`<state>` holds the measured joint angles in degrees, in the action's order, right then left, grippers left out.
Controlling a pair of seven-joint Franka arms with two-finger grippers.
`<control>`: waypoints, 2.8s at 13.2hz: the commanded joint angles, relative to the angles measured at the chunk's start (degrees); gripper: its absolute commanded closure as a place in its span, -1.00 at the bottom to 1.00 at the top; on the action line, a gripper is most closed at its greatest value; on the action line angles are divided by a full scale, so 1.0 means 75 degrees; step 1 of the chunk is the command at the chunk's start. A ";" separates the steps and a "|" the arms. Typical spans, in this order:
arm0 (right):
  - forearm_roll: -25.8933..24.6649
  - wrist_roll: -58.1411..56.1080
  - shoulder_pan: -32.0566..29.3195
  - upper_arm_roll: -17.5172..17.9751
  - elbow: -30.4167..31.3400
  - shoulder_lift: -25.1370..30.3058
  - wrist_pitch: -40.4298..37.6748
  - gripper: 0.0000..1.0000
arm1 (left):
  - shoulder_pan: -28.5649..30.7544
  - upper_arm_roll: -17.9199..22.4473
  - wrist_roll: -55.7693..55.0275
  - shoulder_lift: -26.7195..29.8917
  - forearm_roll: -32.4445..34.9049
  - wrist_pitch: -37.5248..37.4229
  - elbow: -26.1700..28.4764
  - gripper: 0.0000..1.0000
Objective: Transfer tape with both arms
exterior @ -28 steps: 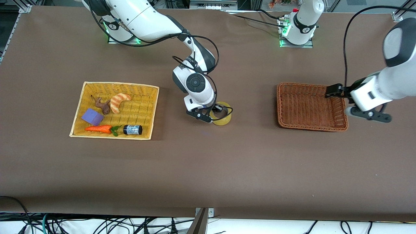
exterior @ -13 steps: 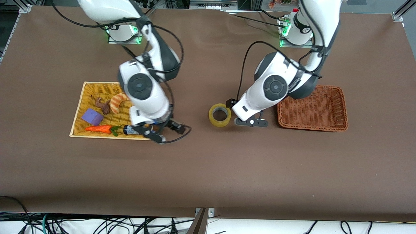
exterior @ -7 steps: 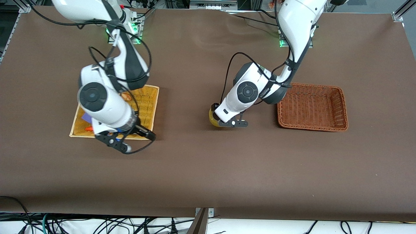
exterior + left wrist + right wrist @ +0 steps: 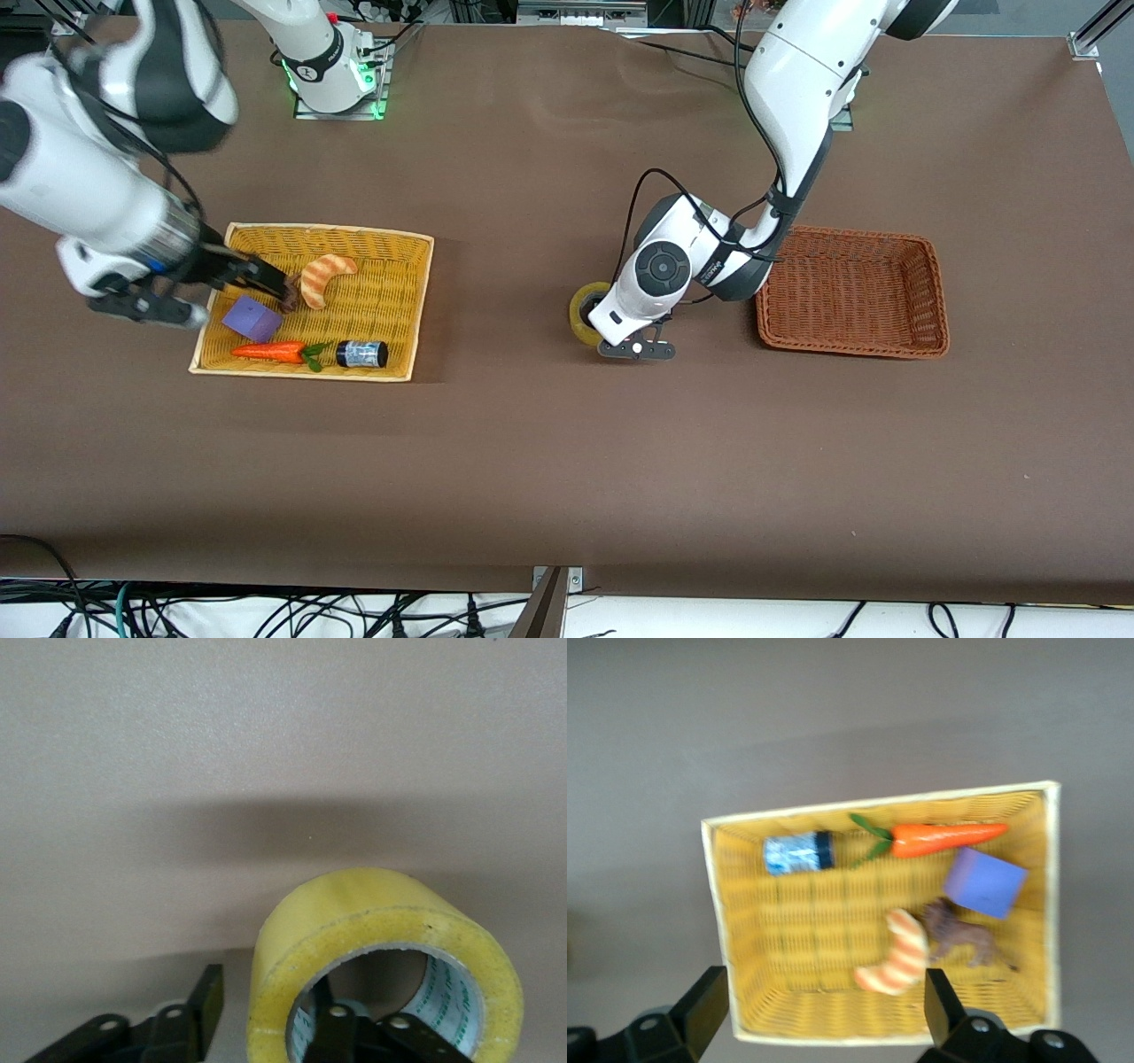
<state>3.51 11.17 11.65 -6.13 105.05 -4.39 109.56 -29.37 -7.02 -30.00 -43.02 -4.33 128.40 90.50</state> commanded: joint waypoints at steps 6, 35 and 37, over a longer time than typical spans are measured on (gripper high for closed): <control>-0.0023 -0.1524 -0.1681 0.0723 -0.1349 0.0457 -0.1751 -0.94 | 0.0713 0.0338 0.0039 0.1771 0.0226 -0.2524 -0.0196 1.00; -0.0739 -0.2309 -0.0756 0.0570 -0.1724 0.0315 -0.2370 -1.00 | 0.4443 -0.0003 0.3625 0.5569 0.0080 -0.5381 -0.0377 -1.00; -0.0610 -0.2321 -0.1071 0.0583 -0.2077 0.0316 -0.2805 -1.00 | 0.4455 0.0139 0.3730 0.5631 0.0003 -0.5038 0.0038 -1.00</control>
<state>-3.16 -5.80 6.23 -2.47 92.11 -3.04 92.18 3.60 -6.72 -1.90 -2.71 -2.55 87.70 85.86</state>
